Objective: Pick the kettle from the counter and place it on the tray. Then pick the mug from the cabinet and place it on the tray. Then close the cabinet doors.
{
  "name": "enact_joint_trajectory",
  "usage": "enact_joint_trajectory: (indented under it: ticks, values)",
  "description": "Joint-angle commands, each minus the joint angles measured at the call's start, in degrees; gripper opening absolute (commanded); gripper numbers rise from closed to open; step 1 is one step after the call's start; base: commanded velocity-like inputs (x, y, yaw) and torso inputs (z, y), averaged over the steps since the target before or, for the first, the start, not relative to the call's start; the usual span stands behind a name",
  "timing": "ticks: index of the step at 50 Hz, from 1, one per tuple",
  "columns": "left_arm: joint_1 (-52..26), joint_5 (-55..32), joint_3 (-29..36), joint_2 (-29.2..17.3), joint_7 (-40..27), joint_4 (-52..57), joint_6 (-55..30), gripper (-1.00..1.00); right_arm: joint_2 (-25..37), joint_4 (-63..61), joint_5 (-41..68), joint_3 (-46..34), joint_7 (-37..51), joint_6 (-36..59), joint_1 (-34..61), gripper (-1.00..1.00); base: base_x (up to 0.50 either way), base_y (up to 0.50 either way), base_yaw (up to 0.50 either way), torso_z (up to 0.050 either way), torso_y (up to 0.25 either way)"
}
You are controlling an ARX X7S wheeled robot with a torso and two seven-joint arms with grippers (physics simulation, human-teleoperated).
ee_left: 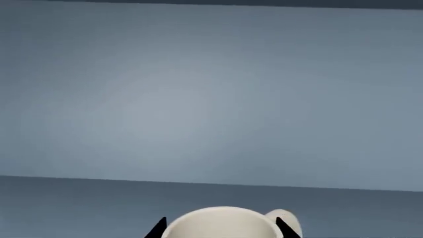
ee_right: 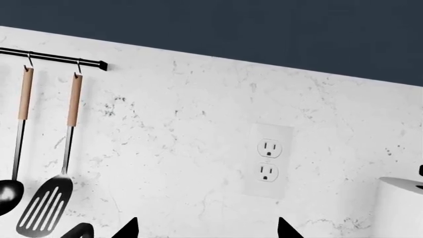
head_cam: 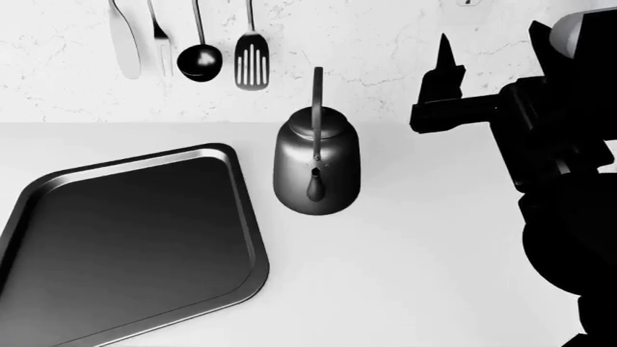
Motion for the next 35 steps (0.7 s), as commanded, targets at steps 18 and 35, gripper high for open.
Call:
enact_joint_trajectory:
  ticks: [18,35]
  values:
    - [-0.2,8.8,-1.9,-0.4,-0.4,1.8,1.1,-1.00,0.4,-0.2,1.1,0.0,0.9,-0.3,-0.2,1.00,0.00,0.00,0.00,0.000,0.000]
    - [-0.2,16.9,-7.4,-0.1,4.1,21.5,-11.6,-1.00,-0.1,-2.5,4.1,1.3,3.3,3.1,1.0,1.00,-0.19,0.04,0.00,0.000,0.000]
